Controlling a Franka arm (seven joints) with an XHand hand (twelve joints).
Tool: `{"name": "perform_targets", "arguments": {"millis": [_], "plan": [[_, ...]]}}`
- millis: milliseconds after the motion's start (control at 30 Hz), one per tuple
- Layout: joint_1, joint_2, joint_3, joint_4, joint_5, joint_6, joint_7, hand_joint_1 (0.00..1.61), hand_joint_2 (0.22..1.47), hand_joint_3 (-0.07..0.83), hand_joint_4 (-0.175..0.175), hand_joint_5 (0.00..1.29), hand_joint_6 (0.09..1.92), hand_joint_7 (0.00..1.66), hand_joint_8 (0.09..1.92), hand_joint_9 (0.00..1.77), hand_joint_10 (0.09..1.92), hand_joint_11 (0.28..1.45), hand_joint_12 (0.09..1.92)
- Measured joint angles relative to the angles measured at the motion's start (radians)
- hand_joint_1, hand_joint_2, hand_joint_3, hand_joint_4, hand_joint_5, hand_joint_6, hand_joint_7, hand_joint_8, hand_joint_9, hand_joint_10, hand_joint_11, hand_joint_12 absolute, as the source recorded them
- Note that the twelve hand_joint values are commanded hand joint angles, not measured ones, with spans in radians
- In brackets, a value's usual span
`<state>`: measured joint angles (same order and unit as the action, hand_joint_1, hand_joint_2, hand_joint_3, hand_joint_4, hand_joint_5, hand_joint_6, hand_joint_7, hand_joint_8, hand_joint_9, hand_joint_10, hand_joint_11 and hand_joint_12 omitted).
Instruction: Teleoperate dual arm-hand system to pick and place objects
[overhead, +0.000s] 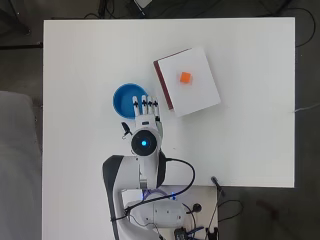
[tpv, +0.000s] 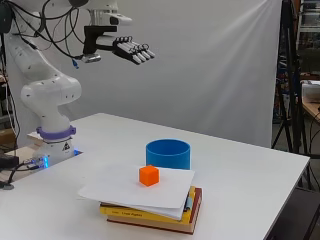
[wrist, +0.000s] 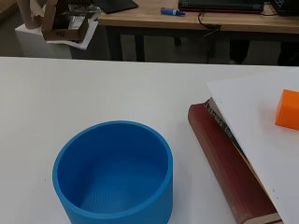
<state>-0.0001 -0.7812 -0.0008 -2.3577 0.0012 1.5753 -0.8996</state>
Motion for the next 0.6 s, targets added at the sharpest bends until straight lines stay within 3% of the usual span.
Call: {"name": "perform_targets", "arguments": {"millis": [600], "plan": [[-0.003,0.038,0.006,0.014,-0.024,0.021,0.020,0.20,1.08,0.000,0.101,0.25,0.09,0.28,0.09,0.36,0.09,0.42,0.09]]}}
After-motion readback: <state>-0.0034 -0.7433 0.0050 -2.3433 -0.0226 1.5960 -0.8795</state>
